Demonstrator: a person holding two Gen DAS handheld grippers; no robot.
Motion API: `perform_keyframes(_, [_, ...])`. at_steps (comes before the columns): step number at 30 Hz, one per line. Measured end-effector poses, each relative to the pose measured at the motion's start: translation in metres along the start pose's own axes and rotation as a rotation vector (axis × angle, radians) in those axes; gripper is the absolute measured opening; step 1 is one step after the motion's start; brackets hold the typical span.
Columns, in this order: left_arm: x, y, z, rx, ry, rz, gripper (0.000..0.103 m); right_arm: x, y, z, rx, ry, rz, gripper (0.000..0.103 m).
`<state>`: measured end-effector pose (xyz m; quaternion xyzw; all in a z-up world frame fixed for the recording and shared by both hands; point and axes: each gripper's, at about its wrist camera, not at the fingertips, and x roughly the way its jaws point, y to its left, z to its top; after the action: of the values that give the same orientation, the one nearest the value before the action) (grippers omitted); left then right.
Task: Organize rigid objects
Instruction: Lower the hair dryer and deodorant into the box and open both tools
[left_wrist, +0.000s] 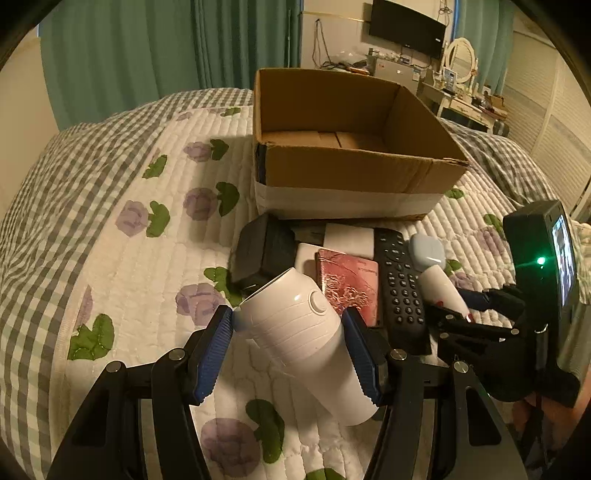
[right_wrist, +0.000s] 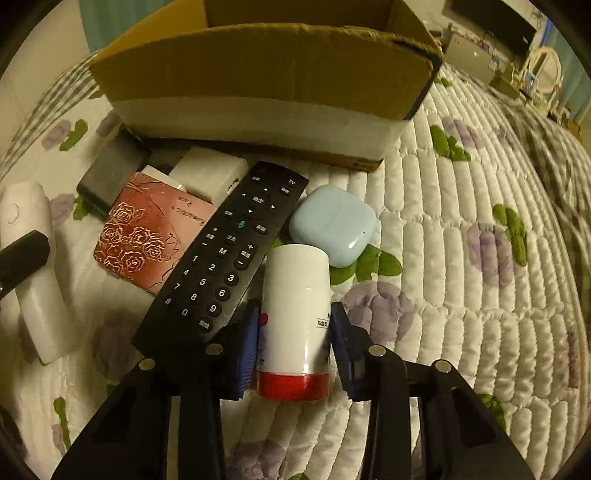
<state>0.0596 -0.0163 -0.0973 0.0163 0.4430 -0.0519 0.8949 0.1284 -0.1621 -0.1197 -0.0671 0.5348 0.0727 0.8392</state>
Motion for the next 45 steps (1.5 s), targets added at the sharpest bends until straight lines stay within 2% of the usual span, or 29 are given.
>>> perform_keyframes(4, [-0.014, 0.000, 0.004, 0.006, -0.020, -0.001, 0.062, -0.023, 0.000, -0.004, 0.010, -0.078, 0.004, 0.036])
perform_keyframes(9, [-0.041, -0.001, 0.027, 0.019, -0.079, 0.000, 0.062, -0.073, 0.000, 0.003, 0.011, -0.200, 0.006, 0.036])
perform_keyframes(16, [-0.076, -0.006, 0.083, 0.052, -0.180, 0.026, 0.062, -0.151, -0.006, 0.047, -0.010, -0.379, 0.025, 0.036])
perform_keyframes(20, [-0.075, -0.005, 0.118, 0.047, -0.202, 0.014, 0.062, -0.175, -0.018, 0.089, 0.010, -0.456, 0.068, 0.036])
perform_keyframes(25, [-0.044, 0.002, 0.155, 0.024, -0.193, 0.020, 0.062, -0.157, -0.030, 0.144, 0.043, -0.489, 0.078, 0.036])
perform_keyframes(28, [-0.021, 0.007, 0.171, 0.020, -0.180, 0.018, 0.062, -0.125, -0.033, 0.171, 0.056, -0.472, 0.065, 0.036])
perform_keyframes(33, [0.008, 0.000, 0.181, 0.086, -0.167, 0.053, 0.062, -0.059, -0.047, 0.188, 0.094, -0.400, 0.048, 0.036])
perform_keyframes(36, [0.029, -0.007, 0.179, 0.124, -0.141, 0.040, 0.062, -0.031, -0.050, 0.191, 0.099, -0.371, 0.051, 0.036])
perform_keyframes(40, [0.045, -0.014, 0.175, 0.158, -0.115, 0.043, 0.062, -0.016, -0.047, 0.189, 0.058, -0.381, 0.049, 0.036])
perform_keyframes(43, [0.048, -0.020, 0.173, 0.178, -0.105, 0.044, 0.062, -0.014, -0.050, 0.185, 0.075, -0.403, 0.064, 0.037])
perform_keyframes(45, [0.047, -0.024, 0.173, 0.194, -0.107, 0.052, 0.062, -0.024, -0.054, 0.182, 0.095, -0.429, 0.081, 0.045])
